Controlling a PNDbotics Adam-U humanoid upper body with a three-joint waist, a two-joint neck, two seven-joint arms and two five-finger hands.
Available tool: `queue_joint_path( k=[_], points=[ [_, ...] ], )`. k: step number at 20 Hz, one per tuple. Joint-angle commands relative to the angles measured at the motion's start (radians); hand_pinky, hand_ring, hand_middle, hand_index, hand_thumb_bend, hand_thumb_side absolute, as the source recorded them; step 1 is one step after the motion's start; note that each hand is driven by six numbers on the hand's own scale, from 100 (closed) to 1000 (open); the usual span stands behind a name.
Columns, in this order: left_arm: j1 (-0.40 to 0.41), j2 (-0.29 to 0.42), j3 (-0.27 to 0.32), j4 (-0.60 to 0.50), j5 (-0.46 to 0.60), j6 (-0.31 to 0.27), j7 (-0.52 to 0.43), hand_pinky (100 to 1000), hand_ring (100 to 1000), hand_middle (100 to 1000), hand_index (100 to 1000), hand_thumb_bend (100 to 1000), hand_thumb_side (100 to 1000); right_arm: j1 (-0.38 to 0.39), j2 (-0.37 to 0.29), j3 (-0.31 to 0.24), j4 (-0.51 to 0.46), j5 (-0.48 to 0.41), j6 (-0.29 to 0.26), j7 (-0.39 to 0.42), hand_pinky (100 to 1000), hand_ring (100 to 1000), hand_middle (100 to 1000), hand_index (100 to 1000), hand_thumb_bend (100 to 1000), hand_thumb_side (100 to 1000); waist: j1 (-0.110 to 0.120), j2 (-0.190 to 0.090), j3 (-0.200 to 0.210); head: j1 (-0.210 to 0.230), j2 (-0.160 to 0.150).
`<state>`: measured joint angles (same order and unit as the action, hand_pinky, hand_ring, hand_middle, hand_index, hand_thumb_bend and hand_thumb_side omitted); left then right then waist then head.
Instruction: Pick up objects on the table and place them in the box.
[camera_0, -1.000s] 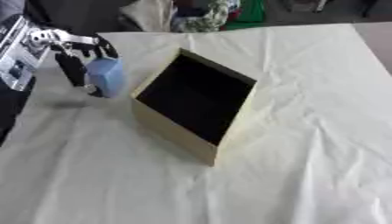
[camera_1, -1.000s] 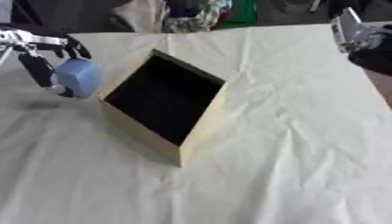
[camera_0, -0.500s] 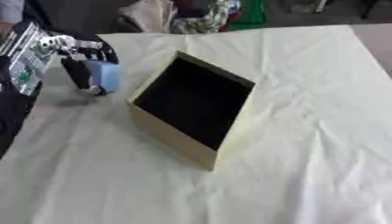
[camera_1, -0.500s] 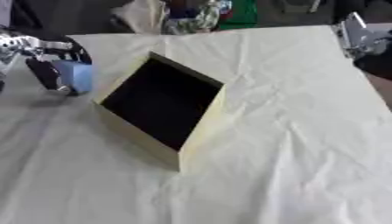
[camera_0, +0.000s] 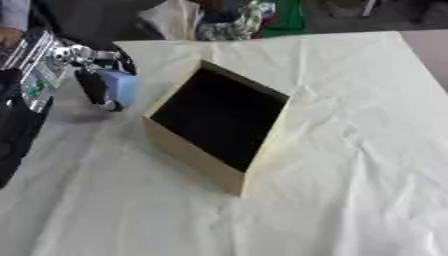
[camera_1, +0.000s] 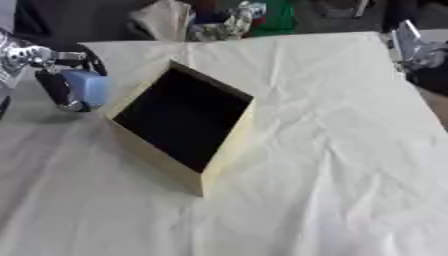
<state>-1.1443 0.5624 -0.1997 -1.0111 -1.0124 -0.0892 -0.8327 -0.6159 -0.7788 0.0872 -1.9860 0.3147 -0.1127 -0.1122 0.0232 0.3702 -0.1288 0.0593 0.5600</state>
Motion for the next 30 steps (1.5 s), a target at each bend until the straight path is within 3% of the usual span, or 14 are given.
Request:
queue_joint_path(
  k=[1,4,6,9,11,12,14,17,20,29,30],
  points=[
    [-0.013,0.009,-0.002,0.007,-0.019,-0.006,-0.005,829,868,878,878,440,100,-0.013,-0.018,-0.008,-0.014,-0.012,-0.004,0.0,786,828,827,852,100,541,0.003,-0.006,-0.001,0.003,-0.01],
    [-0.013,0.009,-0.001,0.005,-0.012,-0.009,-0.004,804,832,887,917,435,100,-0.012,-0.018,-0.007,-0.014,-0.016,-0.004,0.0,786,828,826,852,100,545,0.003,-0.007,0.001,0.002,-0.007],
    [-0.013,0.01,0.0,0.002,-0.005,-0.008,-0.003,800,822,873,910,437,100,-0.011,-0.018,-0.006,-0.014,-0.018,-0.004,0.0,786,828,826,852,100,541,0.003,-0.009,0.002,0.002,-0.004],
    [-0.015,0.013,-0.002,-0.001,-0.009,-0.002,-0.01,715,709,818,875,373,100,-0.008,-0.018,-0.007,-0.014,-0.02,-0.004,0.0,785,828,825,851,100,534,0.003,-0.014,0.005,0.003,-0.002],
    [-0.014,0.013,-0.003,-0.002,-0.019,0.003,-0.014,706,705,812,869,358,100,-0.007,-0.017,-0.008,-0.014,-0.022,-0.006,-0.001,785,828,825,851,100,534,0.002,-0.016,0.005,0.005,-0.002],
    [-0.013,0.013,-0.003,-0.002,-0.023,0.006,-0.013,649,659,786,849,274,100,-0.007,-0.017,-0.008,-0.014,-0.024,-0.006,-0.001,785,828,825,851,100,535,0.002,-0.018,0.005,0.006,-0.002],
    [-0.011,0.014,-0.003,-0.002,-0.033,0.013,-0.005,624,642,763,826,226,100,-0.007,-0.017,-0.009,-0.014,-0.028,-0.008,-0.003,785,827,824,851,100,538,0.002,-0.021,0.005,0.005,-0.002],
    [-0.008,0.013,-0.002,-0.001,-0.037,0.021,0.013,566,590,684,758,218,100,-0.006,-0.017,-0.009,-0.014,-0.034,-0.009,-0.007,785,827,824,850,100,534,0.002,-0.025,0.006,0.003,0.001],
    [-0.006,0.014,-0.004,-0.008,-0.039,0.021,0.046,512,533,541,626,206,100,-0.004,-0.017,-0.008,-0.014,-0.037,-0.008,-0.008,784,827,823,850,100,531,0.003,-0.029,0.006,0.001,0.005],
    [-0.008,0.024,-0.002,-0.056,-0.08,0.012,0.174,423,457,457,483,207,100,0.004,-0.022,-0.011,-0.014,-0.047,-0.007,-0.02,783,822,818,849,100,521,0.005,-0.048,0.008,-0.007,0.025],
    [-0.008,0.025,-0.002,-0.063,-0.082,0.013,0.184,409,442,440,420,205,100,0.005,-0.023,-0.011,-0.014,-0.048,-0.006,-0.022,783,822,818,849,100,519,0.005,-0.051,0.01,-0.009,0.029]
  ],
)
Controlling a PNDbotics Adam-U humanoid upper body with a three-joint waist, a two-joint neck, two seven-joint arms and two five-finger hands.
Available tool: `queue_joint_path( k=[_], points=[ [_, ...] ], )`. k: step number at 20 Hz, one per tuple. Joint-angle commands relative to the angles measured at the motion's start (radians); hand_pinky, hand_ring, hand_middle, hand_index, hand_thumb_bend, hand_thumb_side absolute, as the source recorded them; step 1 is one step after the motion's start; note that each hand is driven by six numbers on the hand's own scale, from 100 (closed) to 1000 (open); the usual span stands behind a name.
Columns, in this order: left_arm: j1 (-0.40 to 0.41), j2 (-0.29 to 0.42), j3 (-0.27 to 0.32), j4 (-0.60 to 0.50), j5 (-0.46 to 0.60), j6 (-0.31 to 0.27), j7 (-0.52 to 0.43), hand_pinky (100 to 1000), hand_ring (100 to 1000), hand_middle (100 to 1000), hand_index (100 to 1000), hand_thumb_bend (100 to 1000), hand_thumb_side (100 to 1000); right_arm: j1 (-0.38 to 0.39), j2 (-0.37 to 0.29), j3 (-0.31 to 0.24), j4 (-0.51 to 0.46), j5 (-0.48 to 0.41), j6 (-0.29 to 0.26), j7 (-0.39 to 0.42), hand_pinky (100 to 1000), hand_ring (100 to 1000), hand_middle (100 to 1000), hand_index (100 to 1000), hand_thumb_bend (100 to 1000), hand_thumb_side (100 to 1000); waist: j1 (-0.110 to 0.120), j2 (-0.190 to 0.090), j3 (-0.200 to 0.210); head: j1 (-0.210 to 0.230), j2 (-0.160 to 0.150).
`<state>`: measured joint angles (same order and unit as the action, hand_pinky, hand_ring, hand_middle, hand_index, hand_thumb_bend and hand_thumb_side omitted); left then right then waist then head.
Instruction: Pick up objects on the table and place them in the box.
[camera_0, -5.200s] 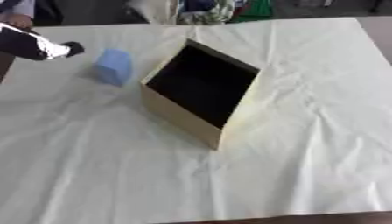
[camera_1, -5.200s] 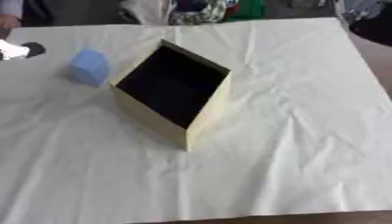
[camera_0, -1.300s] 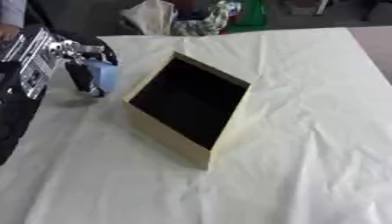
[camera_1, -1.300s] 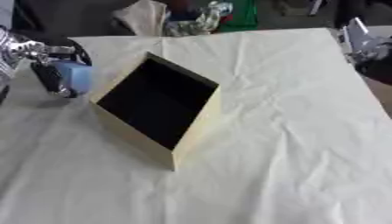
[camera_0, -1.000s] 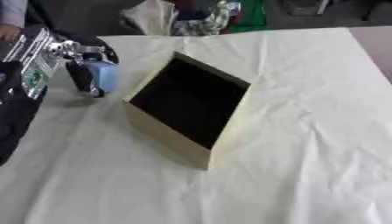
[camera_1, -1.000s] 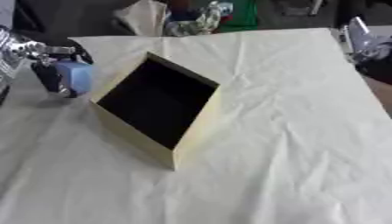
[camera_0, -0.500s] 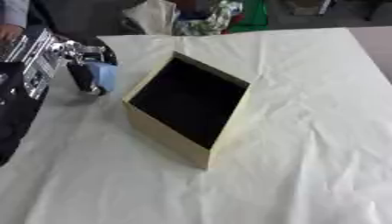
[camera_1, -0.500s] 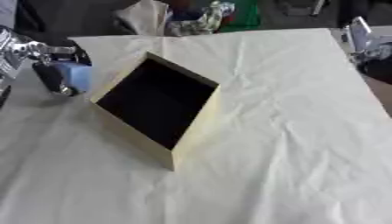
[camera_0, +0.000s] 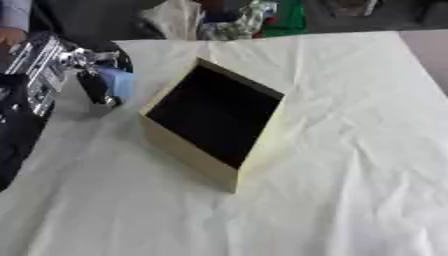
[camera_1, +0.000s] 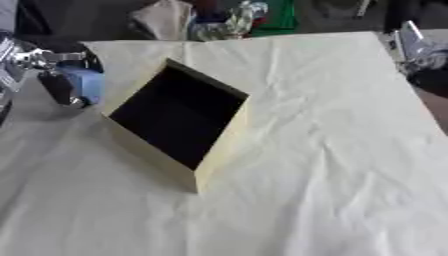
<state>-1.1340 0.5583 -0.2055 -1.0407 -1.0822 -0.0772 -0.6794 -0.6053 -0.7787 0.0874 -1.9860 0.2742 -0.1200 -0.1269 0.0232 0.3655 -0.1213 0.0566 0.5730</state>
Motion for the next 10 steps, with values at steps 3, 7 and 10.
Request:
queue_joint_path(
  k=[3,7,10],
  points=[
    [-0.02,0.034,0.002,-0.064,-0.003,0.005,0.037,395,420,421,383,199,100,-0.001,-0.025,-0.012,-0.014,-0.008,0.004,-0.009,783,822,818,848,100,513,0.006,-0.058,0.007,-0.014,0.028],
    [-0.028,0.039,-0.005,-0.139,0.02,0.017,0.027,376,404,408,375,200,100,0.004,-0.027,-0.012,-0.014,-0.011,0.007,-0.009,783,822,818,848,100,507,0.006,-0.078,0.017,-0.027,0.046],
    [-0.032,0.039,-0.017,-0.196,0.033,0.029,0.017,374,408,412,379,205,100,0.006,-0.027,-0.012,-0.014,-0.013,0.009,-0.009,783,823,818,847,100,499,0.005,-0.093,0.024,-0.04,0.058]
  ],
)
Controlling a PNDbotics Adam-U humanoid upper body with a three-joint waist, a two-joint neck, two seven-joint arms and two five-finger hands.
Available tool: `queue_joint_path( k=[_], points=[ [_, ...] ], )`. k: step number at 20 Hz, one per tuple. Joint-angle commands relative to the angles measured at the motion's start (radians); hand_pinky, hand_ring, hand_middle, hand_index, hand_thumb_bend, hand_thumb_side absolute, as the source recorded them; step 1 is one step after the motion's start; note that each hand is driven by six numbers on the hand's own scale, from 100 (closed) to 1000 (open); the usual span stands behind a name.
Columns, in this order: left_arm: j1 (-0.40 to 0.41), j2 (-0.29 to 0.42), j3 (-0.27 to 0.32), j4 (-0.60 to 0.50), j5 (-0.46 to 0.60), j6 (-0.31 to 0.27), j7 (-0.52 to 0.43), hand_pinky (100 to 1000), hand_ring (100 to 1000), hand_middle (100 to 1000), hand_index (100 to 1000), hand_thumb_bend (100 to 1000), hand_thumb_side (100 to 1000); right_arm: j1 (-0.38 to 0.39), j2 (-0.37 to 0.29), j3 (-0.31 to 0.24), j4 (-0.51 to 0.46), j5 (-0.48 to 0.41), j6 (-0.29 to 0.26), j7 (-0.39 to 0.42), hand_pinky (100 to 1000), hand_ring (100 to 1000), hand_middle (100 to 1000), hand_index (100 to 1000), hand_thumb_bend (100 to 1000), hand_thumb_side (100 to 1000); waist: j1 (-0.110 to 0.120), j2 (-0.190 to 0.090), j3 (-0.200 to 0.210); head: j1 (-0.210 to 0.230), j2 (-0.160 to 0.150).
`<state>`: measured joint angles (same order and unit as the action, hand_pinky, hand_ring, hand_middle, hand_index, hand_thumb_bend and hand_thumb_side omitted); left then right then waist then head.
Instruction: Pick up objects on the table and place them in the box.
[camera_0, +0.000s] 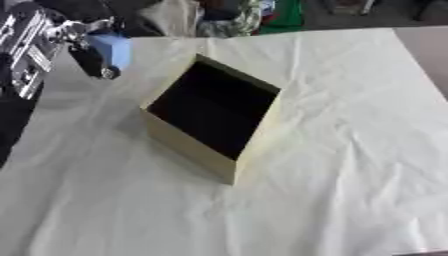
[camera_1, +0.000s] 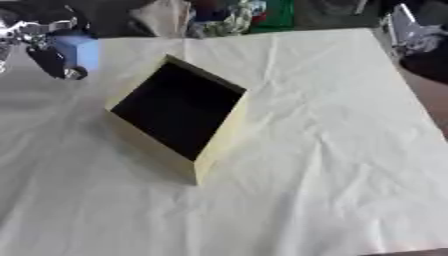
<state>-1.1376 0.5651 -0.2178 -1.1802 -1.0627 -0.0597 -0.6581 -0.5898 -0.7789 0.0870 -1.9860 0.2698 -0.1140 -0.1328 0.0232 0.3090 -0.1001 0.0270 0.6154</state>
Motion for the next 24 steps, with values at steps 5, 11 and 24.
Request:
queue_joint_path(
  k=[5,11,24],
  points=[
    [-0.03,0.02,-0.042,-0.163,0.083,0.037,-0.009,378,408,410,388,215,100,-0.007,-0.025,-0.012,-0.014,-0.011,0.012,-0.002,783,823,818,847,100,491,0.003,-0.056,0.007,-0.04,0.031],
    [-0.034,-0.025,-0.098,-0.272,0.271,0.113,-0.033,362,401,395,400,246,100,-0.014,-0.021,-0.022,-0.014,-0.016,0.027,-0.017,781,821,817,846,100,471,0.004,-0.073,0.003,-0.047,0.041],
    [-0.03,-0.167,-0.191,-0.253,0.391,0.239,0.028,380,424,407,432,305,100,-0.04,-0.011,-0.031,-0.014,-0.035,0.054,-0.048,781,821,816,845,100,459,0.008,-0.074,-0.012,-0.043,0.046]
  ],
)
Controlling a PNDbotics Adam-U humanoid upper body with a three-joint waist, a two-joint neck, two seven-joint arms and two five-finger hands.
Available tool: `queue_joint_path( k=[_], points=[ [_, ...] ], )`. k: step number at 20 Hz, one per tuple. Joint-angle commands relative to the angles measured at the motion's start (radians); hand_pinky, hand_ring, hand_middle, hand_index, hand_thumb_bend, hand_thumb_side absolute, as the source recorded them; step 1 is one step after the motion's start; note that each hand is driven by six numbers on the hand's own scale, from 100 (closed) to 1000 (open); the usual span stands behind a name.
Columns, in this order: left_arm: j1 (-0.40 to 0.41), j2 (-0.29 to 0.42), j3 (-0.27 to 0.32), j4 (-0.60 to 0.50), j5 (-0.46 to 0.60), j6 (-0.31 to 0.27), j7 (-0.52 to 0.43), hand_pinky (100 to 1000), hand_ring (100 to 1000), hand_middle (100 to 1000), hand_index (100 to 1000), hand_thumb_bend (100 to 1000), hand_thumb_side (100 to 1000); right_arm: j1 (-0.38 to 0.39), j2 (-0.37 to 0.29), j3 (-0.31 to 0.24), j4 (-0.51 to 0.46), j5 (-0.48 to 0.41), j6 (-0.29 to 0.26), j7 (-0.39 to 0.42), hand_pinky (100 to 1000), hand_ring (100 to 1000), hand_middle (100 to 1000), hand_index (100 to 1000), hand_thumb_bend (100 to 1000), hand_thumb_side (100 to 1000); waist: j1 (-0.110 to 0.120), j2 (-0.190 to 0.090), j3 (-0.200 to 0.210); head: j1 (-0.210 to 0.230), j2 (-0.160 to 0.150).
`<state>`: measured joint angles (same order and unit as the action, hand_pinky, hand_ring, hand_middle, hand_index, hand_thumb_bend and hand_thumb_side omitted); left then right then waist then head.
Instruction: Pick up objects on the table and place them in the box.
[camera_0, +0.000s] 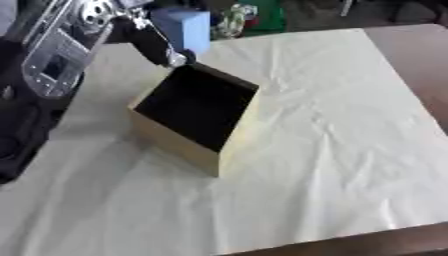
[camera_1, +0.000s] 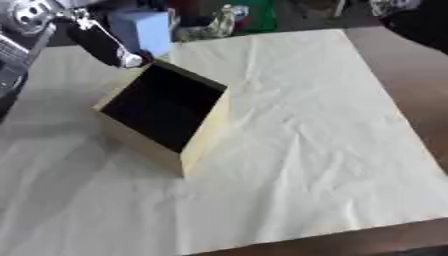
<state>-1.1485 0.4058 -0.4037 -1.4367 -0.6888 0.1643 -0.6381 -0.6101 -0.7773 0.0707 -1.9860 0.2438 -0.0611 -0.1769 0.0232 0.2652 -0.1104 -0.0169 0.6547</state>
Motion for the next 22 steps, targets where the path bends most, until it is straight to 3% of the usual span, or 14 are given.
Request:
queue_joint_path(
  k=[1,10,14,19,22],
  points=[
    [-0.017,-0.012,-0.01,0.011,0.02,0.019,0.01,392,435,414,443,313,100,-0.021,-0.012,-0.015,-0.014,-0.01,0.001,-0.003,781,821,816,845,100,460,0.009,-0.029,-0.003,0.0,0.008],
    [0.007,-0.016,-0.03,0.094,-0.022,-0.027,-0.04,520,535,501,575,362,100,-0.027,-0.009,-0.015,-0.014,-0.013,-0.004,-0.005,781,820,815,846,100,463,0.016,-0.018,-0.004,-0.007,0.011],
    [0.014,-0.014,-0.036,0.108,-0.056,-0.082,-0.095,584,594,556,632,467,100,-0.025,-0.009,-0.016,-0.014,-0.014,-0.005,-0.008,781,820,815,846,100,463,0.016,-0.014,-0.005,-0.007,0.01],
    [0.015,-0.012,-0.033,0.105,-0.076,-0.141,-0.142,778,808,770,857,747,100,-0.023,-0.009,-0.017,-0.014,-0.014,-0.004,-0.009,780,819,814,846,100,467,0.015,-0.011,-0.005,-0.006,0.011],
    [0.015,-0.011,-0.031,0.103,-0.128,-0.163,-0.11,793,823,780,867,754,100,-0.022,-0.008,-0.016,-0.014,-0.014,-0.004,-0.009,780,818,814,846,100,469,0.013,-0.009,-0.005,-0.004,0.008]
  ],
)
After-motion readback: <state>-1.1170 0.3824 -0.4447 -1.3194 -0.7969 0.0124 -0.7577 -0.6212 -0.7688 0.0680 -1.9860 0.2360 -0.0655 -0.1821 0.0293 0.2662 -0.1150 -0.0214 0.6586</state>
